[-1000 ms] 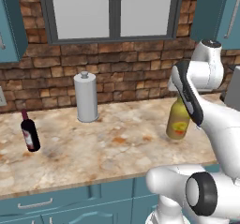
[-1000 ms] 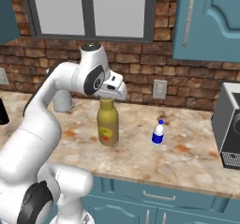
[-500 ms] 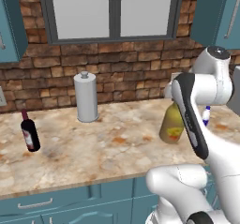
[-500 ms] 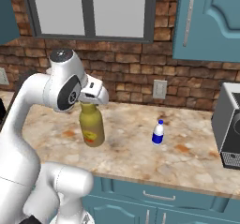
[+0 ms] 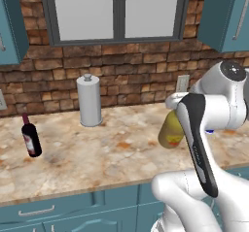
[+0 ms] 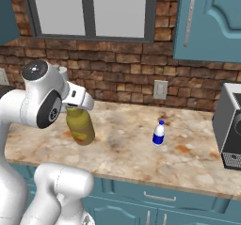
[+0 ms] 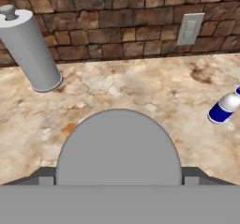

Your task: Place the drinks on the dining counter in a tight cluster.

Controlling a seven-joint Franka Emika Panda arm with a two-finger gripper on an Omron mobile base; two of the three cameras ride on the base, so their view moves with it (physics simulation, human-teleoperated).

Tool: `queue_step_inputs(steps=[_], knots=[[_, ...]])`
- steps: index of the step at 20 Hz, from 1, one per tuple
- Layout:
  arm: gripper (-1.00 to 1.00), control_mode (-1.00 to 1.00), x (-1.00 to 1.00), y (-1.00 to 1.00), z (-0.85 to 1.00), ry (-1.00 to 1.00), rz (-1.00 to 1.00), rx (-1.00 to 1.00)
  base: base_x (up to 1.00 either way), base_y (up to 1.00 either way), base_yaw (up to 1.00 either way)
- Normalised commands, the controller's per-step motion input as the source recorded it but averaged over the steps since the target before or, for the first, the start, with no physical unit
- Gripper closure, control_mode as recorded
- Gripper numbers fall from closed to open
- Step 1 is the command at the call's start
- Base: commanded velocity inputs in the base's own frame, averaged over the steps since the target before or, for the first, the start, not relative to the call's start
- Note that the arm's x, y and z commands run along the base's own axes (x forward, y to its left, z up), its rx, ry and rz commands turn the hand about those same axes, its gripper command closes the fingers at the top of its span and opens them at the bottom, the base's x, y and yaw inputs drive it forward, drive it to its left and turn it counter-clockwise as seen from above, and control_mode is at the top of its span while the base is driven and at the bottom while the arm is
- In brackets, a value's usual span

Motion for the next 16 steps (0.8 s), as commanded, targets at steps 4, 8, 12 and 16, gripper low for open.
queue_step_inputs(steps=[4,8,12,16], knots=[[1.0,-1.0,-0.02,0.11,0.15,0.01,0.01,0.0,0.0,0.0,0.0],[1.0,-1.0,0.0,0.01,0.13,0.02,0.01,0.0,0.0,0.0,0.0],[1.0,-1.0,0.0,0.0,0.16,0.02,0.02,0.0,0.0,0.0,0.0],[1.0,1.0,0.0,0.0,0.03,0.0,0.01,0.0,-0.01,0.0,0.02]])
